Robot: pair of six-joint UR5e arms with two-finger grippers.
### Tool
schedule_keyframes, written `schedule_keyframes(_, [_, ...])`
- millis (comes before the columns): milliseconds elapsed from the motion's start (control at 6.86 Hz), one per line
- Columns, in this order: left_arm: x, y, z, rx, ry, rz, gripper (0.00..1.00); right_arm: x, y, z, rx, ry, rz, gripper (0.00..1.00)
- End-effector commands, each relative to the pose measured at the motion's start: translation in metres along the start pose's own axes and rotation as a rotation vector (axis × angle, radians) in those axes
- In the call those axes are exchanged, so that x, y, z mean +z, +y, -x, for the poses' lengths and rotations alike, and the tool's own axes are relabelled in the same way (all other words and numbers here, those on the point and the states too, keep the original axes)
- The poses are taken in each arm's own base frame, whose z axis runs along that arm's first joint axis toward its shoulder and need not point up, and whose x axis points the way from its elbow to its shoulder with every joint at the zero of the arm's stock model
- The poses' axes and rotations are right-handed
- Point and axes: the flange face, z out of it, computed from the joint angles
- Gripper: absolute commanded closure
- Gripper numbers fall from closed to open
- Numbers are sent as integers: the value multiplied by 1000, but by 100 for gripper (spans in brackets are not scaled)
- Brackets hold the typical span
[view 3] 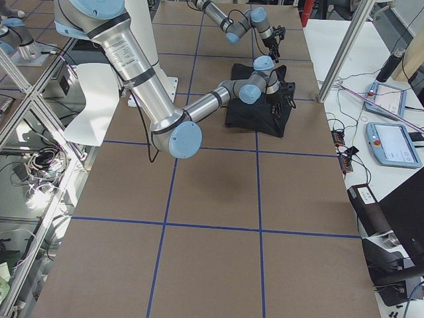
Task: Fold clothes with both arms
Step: 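Open both grippers and raise them off the folded shirt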
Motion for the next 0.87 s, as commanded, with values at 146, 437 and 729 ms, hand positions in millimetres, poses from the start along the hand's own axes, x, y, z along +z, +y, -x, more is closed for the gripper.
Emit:
schedule_keyframes(146, [-68,45,17,11,119,0,0,-45,6,-26,-93,-83,45,0])
schedule_keyframes(437, [-53,119,-31,-106,179,111,0,-44,26,-15,-113,-100,58,0])
schedule_keyframes(729, [-41,176,-57,-136,213,186,0,-45,29,-12,-117,-108,60,0])
